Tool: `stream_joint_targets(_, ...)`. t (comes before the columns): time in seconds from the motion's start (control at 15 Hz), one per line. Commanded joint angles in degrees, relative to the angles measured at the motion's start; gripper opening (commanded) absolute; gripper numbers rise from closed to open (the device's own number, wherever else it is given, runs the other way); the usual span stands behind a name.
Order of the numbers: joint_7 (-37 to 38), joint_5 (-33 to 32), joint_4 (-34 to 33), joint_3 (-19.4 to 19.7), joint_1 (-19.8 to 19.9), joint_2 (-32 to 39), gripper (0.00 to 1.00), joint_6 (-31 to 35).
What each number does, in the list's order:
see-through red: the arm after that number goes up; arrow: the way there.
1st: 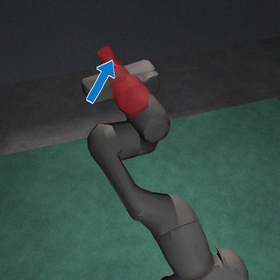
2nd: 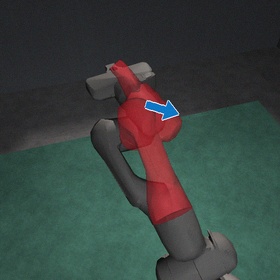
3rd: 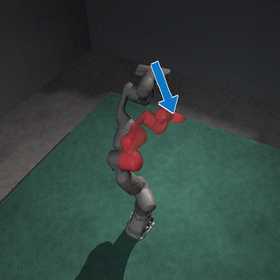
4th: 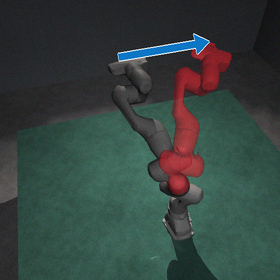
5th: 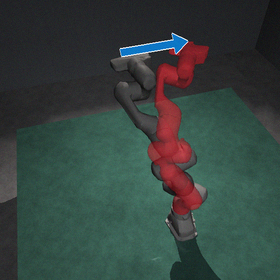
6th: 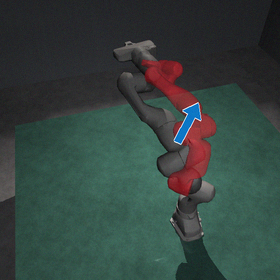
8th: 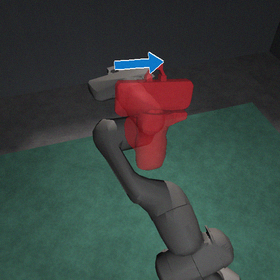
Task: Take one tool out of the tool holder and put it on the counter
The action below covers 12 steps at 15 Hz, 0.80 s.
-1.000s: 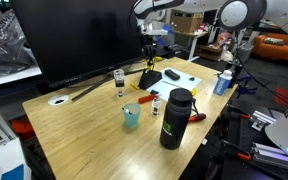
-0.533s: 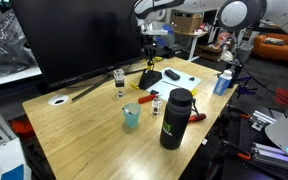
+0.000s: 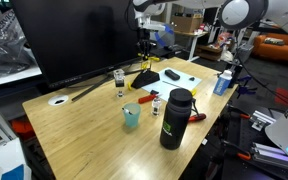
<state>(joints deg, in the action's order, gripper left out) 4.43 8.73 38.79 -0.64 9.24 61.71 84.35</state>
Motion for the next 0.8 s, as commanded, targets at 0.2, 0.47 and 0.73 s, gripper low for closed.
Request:
stream_joint_targets(0.2, -1.1, 0.8, -0.6, -1.6, -0.1, -0.8, 0.04, 3.1)
stream_joint_targets(0.47, -3.5, 0.9, 0.9, -3.4, -0.1, -1.6, 0.04, 1.9)
stream_joint_targets(0.73, -8.8, 0.8, 2.9, -5.6, 0.0, -2.8, 0.04, -0.6)
